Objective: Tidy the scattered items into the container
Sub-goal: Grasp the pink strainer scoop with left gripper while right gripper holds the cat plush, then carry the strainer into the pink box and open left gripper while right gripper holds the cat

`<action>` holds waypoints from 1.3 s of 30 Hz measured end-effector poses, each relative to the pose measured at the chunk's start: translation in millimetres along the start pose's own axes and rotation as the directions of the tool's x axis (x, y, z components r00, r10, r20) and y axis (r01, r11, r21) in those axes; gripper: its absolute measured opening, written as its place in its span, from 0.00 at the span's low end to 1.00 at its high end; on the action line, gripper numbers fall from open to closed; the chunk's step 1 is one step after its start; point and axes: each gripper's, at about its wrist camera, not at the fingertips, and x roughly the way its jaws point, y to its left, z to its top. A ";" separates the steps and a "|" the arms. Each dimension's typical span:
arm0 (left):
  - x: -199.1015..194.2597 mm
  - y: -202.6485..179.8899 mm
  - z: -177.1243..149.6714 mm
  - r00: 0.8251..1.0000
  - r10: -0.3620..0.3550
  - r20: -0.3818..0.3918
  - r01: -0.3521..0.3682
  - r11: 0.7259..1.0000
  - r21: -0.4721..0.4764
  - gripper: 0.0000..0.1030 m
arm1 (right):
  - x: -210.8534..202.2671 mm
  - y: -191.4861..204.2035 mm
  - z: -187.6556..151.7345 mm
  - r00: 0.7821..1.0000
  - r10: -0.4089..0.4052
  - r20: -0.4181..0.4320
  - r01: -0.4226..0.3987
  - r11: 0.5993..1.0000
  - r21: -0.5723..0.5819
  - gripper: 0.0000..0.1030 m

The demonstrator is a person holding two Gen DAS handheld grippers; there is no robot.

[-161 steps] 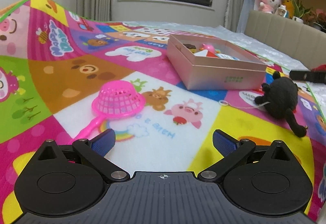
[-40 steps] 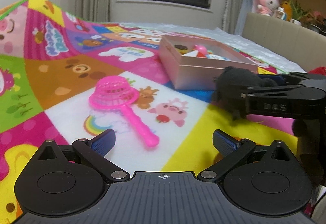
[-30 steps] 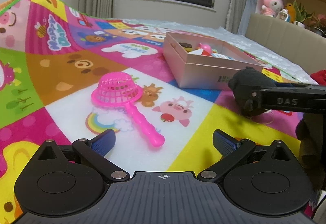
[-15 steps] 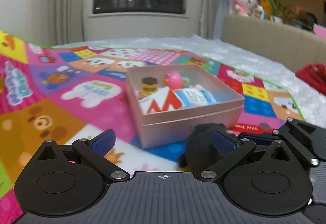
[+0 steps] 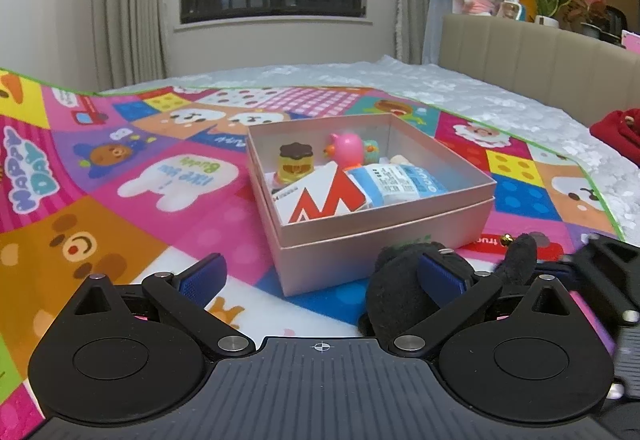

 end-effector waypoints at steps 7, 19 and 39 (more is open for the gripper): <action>-21.3 31.7 -4.1 0.999 0.039 0.025 -0.037 0.997 -0.063 1.00 | 21.6 -9.8 4.9 0.998 -0.051 -0.048 0.052 0.998 0.038 0.66; -18.7 99.2 -34.7 0.987 0.130 -0.095 -0.142 0.981 -0.136 1.00 | -49.1 -40.7 -33.4 0.985 -0.174 0.007 0.172 0.981 0.090 0.66; -42.9 51.2 -27.8 0.995 0.073 -0.063 -0.074 0.997 -0.014 0.77 | -83.9 -40.4 -44.8 0.980 -0.192 0.045 0.189 0.979 0.071 0.66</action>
